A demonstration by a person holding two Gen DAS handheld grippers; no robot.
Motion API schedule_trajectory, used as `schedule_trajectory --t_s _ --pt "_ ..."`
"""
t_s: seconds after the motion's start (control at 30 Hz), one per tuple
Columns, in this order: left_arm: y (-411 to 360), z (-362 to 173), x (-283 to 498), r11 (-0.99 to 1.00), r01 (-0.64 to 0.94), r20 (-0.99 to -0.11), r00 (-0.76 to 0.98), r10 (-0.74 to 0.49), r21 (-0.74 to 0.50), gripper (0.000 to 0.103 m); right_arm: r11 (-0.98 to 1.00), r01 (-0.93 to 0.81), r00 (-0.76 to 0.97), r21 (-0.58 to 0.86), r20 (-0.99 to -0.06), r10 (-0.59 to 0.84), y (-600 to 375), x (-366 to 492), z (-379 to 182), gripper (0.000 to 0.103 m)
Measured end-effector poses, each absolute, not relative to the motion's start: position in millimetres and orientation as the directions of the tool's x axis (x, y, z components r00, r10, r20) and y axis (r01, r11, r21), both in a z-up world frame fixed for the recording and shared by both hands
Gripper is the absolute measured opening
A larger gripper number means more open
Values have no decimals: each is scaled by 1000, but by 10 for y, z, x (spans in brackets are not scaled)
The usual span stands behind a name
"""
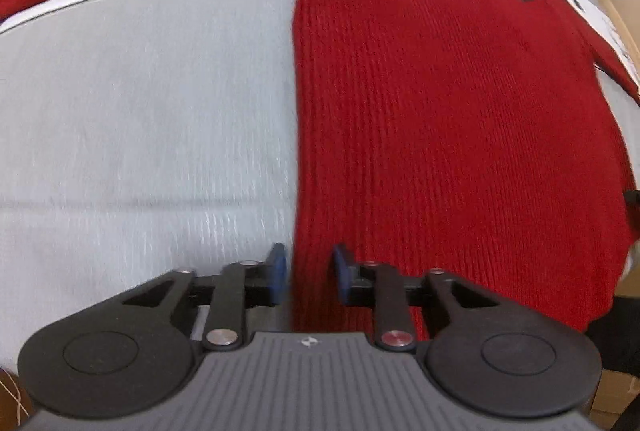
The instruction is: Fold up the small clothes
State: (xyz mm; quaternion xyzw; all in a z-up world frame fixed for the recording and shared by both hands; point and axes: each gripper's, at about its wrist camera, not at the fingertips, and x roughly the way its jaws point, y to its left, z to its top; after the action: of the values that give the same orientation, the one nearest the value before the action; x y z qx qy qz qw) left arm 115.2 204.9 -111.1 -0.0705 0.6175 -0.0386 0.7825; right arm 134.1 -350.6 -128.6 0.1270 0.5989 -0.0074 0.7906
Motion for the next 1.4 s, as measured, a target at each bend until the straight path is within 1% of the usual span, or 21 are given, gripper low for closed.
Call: schedule_trajectory --t_s 0.03,0.1,0.23,0.37,0.43,0.47,0.5,0.53,0.57,0.63,0.7,0.77,0.8,0.87,0.9,0.93,1.03,1.1,1.2,1.27,1.4 --pt "2026 -1091 1093 987 -15 -959 238 -153 -161 8 967 165 281 192 -949 140 -3518 1319 -1274 12" --pt "1993 -946 1000 990 4 -953 270 -137 -141 6 962 179 312 207 -939 144 -3555 1288 -1173 10" --pt "2101 -628 825 983 -60 -929 344 -140 -171 6 947 187 422 261 -892 162 -3624 1087 -870 10" --pt "2027 -968 848 991 -88 -972 221 -80 -102 7 971 179 328 159 -940 93 -3606 1092 -1134 11" --pt "1948 -1020 869 997 -72 -978 206 -24 -40 9 985 154 338 72 -941 16 -3559 1132 -1158 14" --pt "1909 -967 862 998 -58 -968 250 7 -8 10 987 151 366 45 -931 -13 -3518 1145 -1107 14" --pt "1840 -902 841 999 -26 -952 304 28 21 11 988 156 406 21 -913 -44 -3496 1136 -1035 18" --pt "1781 -849 836 1000 7 -941 339 16 20 12 988 156 454 4 -888 -68 -3469 1119 -947 26" --pt "1733 -819 837 999 35 -933 359 -25 -13 12 990 144 487 5 -871 -66 -3443 1092 -889 30" --pt "1669 -881 860 995 55 -936 336 -102 -89 15 993 91 517 74 -856 16 -3395 1083 -847 34" --pt "1614 -1111 896 993 45 -963 242 -116 -108 15 985 54 443 165 -888 124 -3375 1091 -997 36" --pt "1598 -1189 887 993 44 -968 221 -119 -112 15 986 63 327 154 -936 126 -3331 1132 -1219 36" --pt "1579 -1150 901 994 45 -968 228 -109 -102 15 988 53 329 145 -937 120 -3302 1127 -1235 36" --pt "1533 -1033 867 995 51 -953 286 -100 -89 23 990 36 355 140 -927 118 -3247 1129 -1139 37" --pt "1514 -995 843 994 54 -946 309 -103 -90 32 987 29 374 156 -918 134 -3235 1114 -1097 41" --pt "1503 -1000 842 993 55 -943 312 -114 -101 37 986 27 377 164 -915 142 -3221 1094 -1090 46" --pt "1472 -1206 873 993 53 -967 226 -116 -107 40 995 -5 310 103 -946 99 -3144 1087 -1203 47" --pt "1395 -1152 878 994 74 -965 245 -91 -75 40 996 -8 328 84 -941 82 -3095 1175 -1118 47" --pt "1405 -892 842 995 33 -931 352 -101 -95 40 994 -1 430 114 -897 103 -3037 1217 -864 47" --pt "1392 -717 901 996 4 -891 447 -78 -85 41 994 -13 502 112 -858 103 -2959 1257 -734 48" --pt "1401 -368 1057 995 -57 -806 591 -31 -80 42 998 -38 620 44 -782 58 -2791 1341 -514 48"
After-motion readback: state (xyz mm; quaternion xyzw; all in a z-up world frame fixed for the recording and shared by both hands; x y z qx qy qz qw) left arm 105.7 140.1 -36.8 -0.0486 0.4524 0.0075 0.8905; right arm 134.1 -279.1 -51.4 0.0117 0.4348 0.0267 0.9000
